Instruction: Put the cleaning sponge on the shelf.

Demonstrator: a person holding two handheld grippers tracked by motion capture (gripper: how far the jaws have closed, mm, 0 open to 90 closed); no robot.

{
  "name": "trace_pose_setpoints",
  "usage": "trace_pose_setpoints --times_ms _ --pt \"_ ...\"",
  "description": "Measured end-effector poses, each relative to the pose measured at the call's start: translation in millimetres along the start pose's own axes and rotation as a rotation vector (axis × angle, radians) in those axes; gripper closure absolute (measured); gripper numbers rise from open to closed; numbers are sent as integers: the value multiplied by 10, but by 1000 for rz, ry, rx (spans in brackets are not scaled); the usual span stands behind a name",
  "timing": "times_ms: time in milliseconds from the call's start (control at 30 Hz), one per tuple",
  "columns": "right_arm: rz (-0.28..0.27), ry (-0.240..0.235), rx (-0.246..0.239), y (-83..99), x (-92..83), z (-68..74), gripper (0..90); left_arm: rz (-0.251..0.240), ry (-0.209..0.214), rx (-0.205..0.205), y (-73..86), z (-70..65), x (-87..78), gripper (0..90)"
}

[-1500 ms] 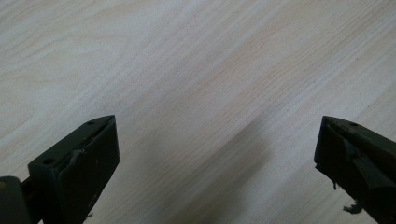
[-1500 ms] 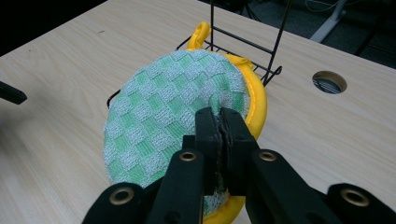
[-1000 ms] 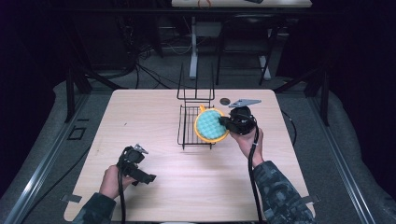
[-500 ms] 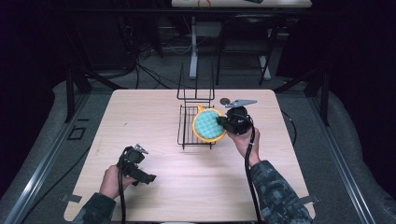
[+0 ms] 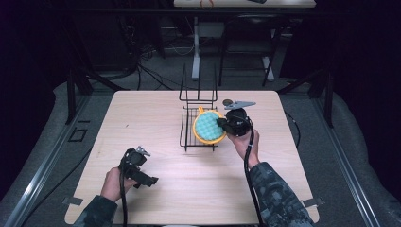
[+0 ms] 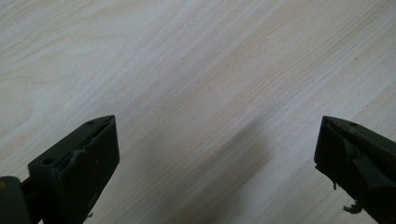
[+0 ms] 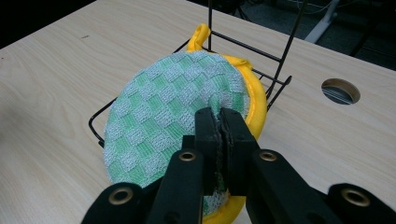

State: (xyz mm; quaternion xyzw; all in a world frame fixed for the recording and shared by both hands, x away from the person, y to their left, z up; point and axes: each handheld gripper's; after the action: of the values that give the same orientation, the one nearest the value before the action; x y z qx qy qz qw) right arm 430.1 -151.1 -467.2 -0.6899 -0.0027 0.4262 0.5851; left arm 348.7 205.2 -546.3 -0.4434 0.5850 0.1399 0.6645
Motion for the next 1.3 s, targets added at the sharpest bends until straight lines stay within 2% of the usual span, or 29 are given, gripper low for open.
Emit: trace_pose_setpoints --times_ms 700,1300 --pt "8 4 36 91 218 -11 865 1 8 4 -5 -10 5 2" --pt "12 7 53 93 386 65 865 1 8 10 -7 -20 9 2"
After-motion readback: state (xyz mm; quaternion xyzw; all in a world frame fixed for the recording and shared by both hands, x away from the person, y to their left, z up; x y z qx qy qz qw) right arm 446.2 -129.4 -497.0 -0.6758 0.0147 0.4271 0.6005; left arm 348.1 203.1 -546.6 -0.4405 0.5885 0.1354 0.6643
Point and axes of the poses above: each handheld gripper's, and its own axes: x roughly forward along the jaws, y roughly out of its underside, z roughly to its left, and after that the axes turned 1 degree about -x, right-handed
